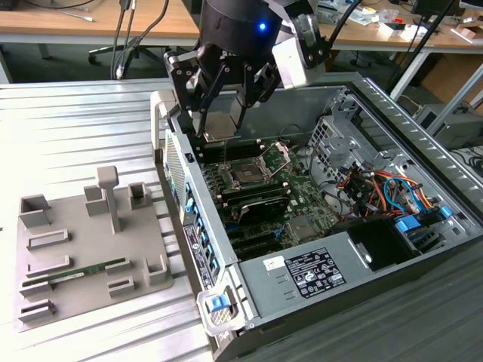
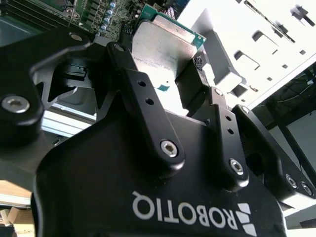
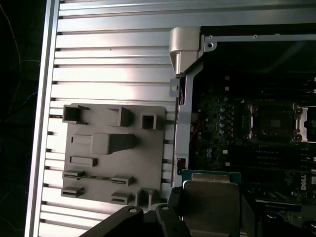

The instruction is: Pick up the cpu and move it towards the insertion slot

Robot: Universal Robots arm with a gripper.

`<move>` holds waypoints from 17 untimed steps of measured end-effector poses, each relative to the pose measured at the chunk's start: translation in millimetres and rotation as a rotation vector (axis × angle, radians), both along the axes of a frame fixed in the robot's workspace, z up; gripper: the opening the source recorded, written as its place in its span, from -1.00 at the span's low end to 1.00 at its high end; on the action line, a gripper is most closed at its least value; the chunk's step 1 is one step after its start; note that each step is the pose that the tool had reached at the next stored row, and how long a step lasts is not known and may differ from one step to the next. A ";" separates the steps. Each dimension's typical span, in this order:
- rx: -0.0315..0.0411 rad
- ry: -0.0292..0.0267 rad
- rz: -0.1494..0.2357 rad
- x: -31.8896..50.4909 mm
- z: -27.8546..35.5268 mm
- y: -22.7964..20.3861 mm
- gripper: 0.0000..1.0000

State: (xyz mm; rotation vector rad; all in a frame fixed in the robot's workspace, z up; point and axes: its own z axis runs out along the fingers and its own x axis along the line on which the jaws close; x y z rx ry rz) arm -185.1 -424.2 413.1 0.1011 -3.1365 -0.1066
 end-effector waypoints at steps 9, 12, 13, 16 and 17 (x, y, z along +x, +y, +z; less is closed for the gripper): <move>0.0079 0.0002 0.000 3.4 -0.2 0.0 0.09; 0.0080 0.0001 0.000 5.4 -0.4 0.0 0.09; 0.0080 0.0001 0.000 6.7 -0.4 0.1 0.09; 0.0080 0.0002 0.000 10.2 -0.7 0.2 0.09; 0.0080 0.0001 0.000 10.9 -0.8 0.2 0.09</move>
